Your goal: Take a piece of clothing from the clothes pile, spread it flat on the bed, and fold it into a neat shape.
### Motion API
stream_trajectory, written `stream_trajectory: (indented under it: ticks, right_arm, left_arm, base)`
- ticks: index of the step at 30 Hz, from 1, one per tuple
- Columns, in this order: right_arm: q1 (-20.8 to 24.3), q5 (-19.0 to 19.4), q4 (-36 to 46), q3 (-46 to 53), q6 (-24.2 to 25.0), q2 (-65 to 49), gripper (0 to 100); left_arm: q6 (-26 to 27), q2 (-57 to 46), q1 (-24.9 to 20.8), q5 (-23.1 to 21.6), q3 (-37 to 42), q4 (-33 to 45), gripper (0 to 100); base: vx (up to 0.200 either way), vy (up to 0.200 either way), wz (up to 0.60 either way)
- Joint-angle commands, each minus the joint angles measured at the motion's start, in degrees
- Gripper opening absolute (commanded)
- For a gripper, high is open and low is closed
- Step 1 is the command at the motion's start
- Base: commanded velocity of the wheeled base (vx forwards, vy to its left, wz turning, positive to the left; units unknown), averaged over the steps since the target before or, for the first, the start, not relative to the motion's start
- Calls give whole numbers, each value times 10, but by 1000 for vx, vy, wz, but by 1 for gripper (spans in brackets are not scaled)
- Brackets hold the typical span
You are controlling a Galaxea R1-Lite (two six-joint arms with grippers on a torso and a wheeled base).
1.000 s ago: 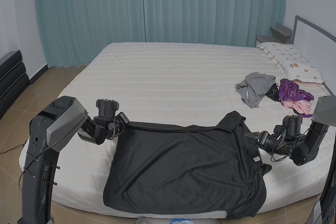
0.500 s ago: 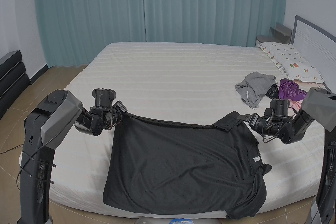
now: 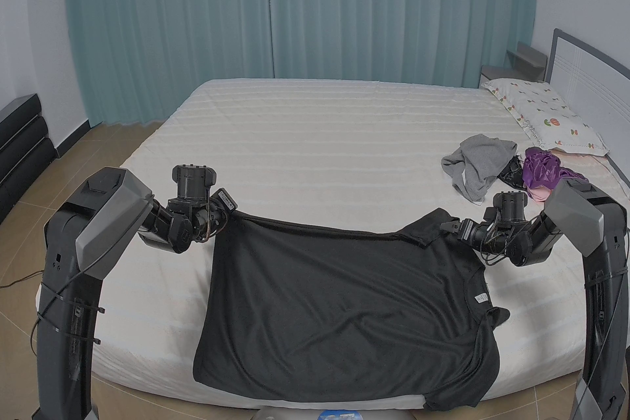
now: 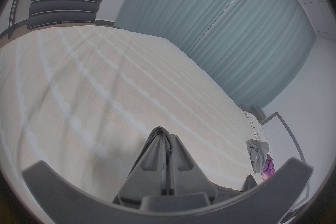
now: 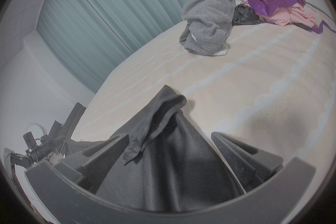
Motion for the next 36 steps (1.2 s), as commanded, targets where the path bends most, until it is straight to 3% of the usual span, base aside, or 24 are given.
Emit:
stream_trajectory:
  ticks: [1,16,25,36]
  right_arm:
    - [0,2,1,-10,-7,19,0]
    - [-14,-3,-5,-32,-3,-4,0]
    - [-23,-28,-6,-81,40,-42,0]
    - [-23,-52,-6,-148,41,-47,0]
  left_arm:
    - [0,-2,0,-1,-2,1,0]
    - [0,-2,1,10,-5,11,0]
    - [0,-3,11,37,-35,9,0]
    - [-2,-2,20,39,-53,5,0]
  base:
    - [0,0,0]
    - [0,0,0]
    - [0,0,0]
    - [0,0,0]
